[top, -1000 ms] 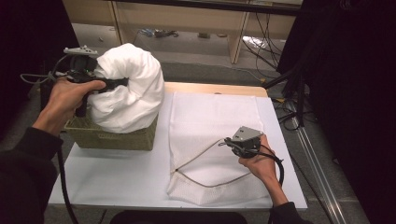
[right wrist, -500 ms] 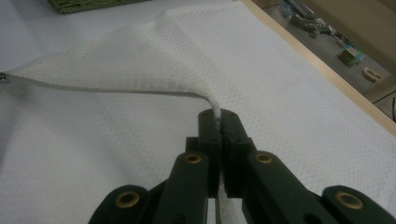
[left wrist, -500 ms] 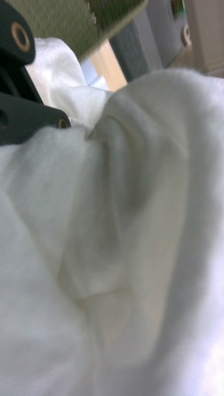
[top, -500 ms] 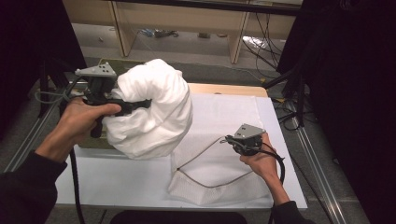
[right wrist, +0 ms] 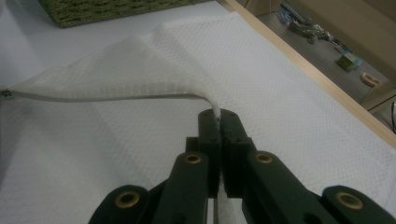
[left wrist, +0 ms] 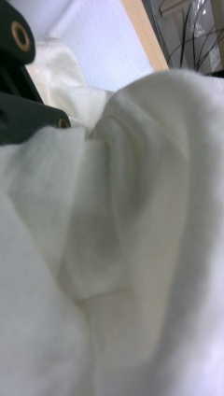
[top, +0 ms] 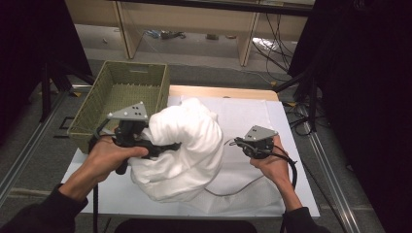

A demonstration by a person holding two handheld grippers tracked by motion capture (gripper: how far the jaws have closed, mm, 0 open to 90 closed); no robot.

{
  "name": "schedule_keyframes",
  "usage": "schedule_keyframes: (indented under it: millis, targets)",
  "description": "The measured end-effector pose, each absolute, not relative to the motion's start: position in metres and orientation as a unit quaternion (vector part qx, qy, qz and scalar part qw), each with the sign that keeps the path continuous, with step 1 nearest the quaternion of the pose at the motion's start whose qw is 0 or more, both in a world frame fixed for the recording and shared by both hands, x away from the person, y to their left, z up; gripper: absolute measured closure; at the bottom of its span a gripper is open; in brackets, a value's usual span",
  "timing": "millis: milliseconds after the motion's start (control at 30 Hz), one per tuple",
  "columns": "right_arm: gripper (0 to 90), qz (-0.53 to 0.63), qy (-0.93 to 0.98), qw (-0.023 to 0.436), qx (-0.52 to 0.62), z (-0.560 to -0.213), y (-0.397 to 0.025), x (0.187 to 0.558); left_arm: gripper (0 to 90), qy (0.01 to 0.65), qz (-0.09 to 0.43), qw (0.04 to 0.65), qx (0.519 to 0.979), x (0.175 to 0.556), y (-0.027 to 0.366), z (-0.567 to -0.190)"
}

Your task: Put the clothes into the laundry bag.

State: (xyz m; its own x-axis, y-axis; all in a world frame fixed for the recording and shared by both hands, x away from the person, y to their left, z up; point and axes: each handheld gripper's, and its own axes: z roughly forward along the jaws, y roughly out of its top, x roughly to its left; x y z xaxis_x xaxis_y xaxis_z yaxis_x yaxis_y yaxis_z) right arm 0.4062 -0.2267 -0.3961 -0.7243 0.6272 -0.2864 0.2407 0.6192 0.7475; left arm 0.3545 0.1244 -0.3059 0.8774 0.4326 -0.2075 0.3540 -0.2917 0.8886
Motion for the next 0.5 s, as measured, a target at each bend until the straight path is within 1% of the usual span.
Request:
schedule_keyframes:
  millis: [33, 67, 133, 167, 267, 333, 500]
  targets:
    - [89.6, 0.354, 0.857, 0.288, 0.238, -0.394, -0.228, 0.408, 51.1, 0.238, 0.03, 0.538, 0.808, 0.352, 0.119, -0.31]
    - [89.6, 0.36, 0.856, 0.274, 0.252, -0.393, -0.227, 0.406, 51.0, 0.235, 0.029, 0.536, 0.81, 0.351, 0.115, -0.312]
    - [89.6, 0.363, 0.854, 0.272, 0.255, -0.391, -0.228, 0.405, 50.9, 0.223, 0.021, 0.533, 0.816, 0.348, 0.107, -0.318]
    - [89.6, 0.364, 0.853, 0.273, 0.256, -0.39, -0.229, 0.406, 50.8, 0.213, 0.018, 0.525, 0.824, 0.347, 0.099, -0.325]
    - [89.6, 0.363, 0.852, 0.279, 0.254, -0.389, -0.23, 0.406, 50.8, 0.204, 0.012, 0.519, 0.83, 0.345, 0.089, -0.334]
    - [89.6, 0.365, 0.852, 0.284, 0.244, -0.388, -0.229, 0.406, 50.7, 0.197, 0.02, 0.507, 0.839, 0.341, 0.073, -0.346]
    - [89.7, 0.372, 0.845, 0.29, 0.251, -0.383, -0.23, 0.403, 50.4, 0.182, 0.006, 0.499, 0.847, 0.339, 0.054, -0.358]
